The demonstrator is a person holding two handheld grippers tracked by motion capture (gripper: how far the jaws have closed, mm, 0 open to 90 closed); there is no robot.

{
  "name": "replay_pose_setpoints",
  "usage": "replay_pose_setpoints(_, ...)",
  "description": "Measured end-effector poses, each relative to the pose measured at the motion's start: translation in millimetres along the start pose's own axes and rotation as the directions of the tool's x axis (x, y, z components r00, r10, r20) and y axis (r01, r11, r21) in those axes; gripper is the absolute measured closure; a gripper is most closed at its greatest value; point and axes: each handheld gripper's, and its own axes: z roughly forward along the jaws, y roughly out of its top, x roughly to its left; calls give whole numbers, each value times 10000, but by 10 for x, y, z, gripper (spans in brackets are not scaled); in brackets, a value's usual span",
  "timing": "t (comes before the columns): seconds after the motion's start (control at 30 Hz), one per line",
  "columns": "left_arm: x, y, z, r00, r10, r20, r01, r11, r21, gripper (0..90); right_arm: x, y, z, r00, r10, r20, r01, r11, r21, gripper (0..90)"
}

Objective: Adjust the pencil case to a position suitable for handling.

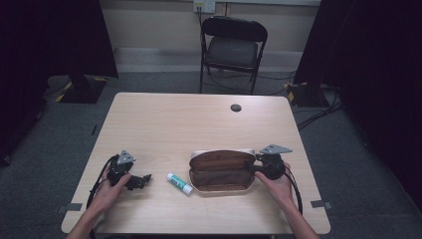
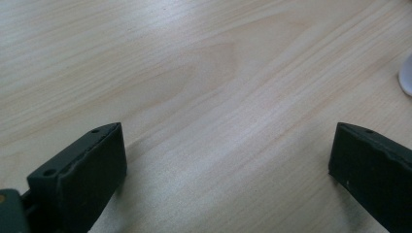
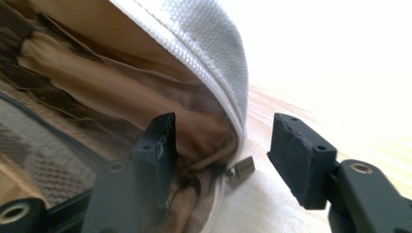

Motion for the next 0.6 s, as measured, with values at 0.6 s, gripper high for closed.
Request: replay_pose_setpoints(0.6,-15,38,-29,10000,63,-7,-63,10000,-72,148,-164,-266,-521,9964,796,298,-773,9944,-716,319)
